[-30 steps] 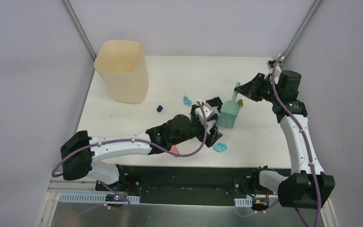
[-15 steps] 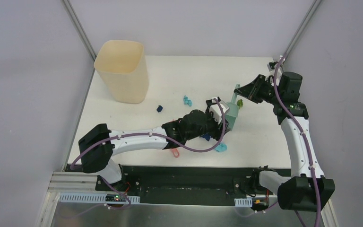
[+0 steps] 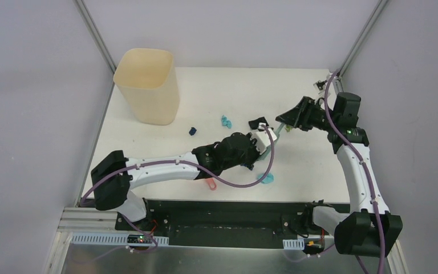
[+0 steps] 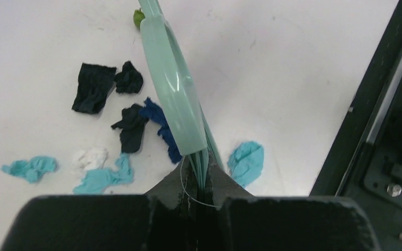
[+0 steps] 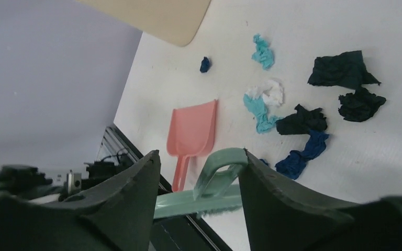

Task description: Sweep away the paper scraps from the table

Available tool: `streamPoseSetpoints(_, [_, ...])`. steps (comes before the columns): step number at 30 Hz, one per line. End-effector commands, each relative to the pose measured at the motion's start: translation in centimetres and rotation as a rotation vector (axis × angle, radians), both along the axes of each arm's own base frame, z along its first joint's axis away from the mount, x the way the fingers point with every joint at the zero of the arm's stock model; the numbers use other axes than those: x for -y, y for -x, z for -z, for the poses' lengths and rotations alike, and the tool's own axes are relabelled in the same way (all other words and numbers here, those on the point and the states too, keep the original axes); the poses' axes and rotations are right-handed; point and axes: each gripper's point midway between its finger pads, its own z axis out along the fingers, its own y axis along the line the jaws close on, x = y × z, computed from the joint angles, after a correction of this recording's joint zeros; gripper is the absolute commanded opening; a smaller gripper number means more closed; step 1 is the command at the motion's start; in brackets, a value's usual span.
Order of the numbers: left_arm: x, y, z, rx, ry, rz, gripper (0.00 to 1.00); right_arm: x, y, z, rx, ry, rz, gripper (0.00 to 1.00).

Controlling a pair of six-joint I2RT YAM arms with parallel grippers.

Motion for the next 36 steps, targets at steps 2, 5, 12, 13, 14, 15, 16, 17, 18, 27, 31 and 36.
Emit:
streamPoseSetpoints(2, [-4.9,3.4,-3.0,0.03,-0.174,0.168,0.0,-1.0,3.7,-1.1,0.219,0.128,-0.276,0.64])
streamPoseSetpoints(5, [-9.0,5.9,-1.8,-0.029,-0.298,0.233,0.0,-0.7,5.1,0.2,0.278,0.225,-0.387,0.64])
streamPoseSetpoints(12, [-15.1,12.0,-0.9,-0.212,-0.37,0.38,0.0,-1.6,11.5,1.3,0.429,0.233,-0.698,0.63])
streamPoseSetpoints(13, [-15.3,13.2,-1.3,-0.234,-0.346,0.426,0.0,-1.7,12.4,1.4,0.442,0.224,-0.726,0.63])
streamPoseSetpoints(14, [-15.6,14.1,-1.7,-0.258,-0.325,0.462,0.0,-1.8,13.3,1.5,0.463,0.213,-0.759,0.62])
streamPoseSetpoints(15, [-15.8,14.9,-2.0,-0.274,-0.312,0.49,0.0,-2.0,14.3,1.3,0.482,0.2,-0.796,0.61])
streamPoseSetpoints(16, [-16.1,15.4,-2.2,-0.286,-0.31,0.514,0.0,-2.2,15.3,1.1,0.501,0.188,-0.829,0.61])
streamPoseSetpoints(17, [-16.4,15.8,-2.2,-0.297,-0.319,0.531,0.0,-2.4,15.9,0.8,0.511,0.174,-0.852,0.6])
streamPoseSetpoints(18, [-16.6,16.1,-2.0,-0.309,-0.336,0.546,0.0,-2.5,16.4,0.6,0.509,0.164,-0.862,0.59])
streamPoseSetpoints(27, [-14.6,15.5,-0.8,-0.353,-0.295,0.641,0.0,-4.0,18.2,0.4,0.557,0.086,-0.928,0.55])
streamPoseSetpoints(31, [-13.2,12.2,-2.1,-0.337,-0.192,0.607,0.0,-4.0,18.5,1.1,0.542,0.106,-0.96,0.55])
streamPoseSetpoints(36, [-12.2,10.4,-1.7,-0.342,-0.204,0.617,0.0,-4.1,18.0,2.0,0.516,0.098,-0.959,0.56])
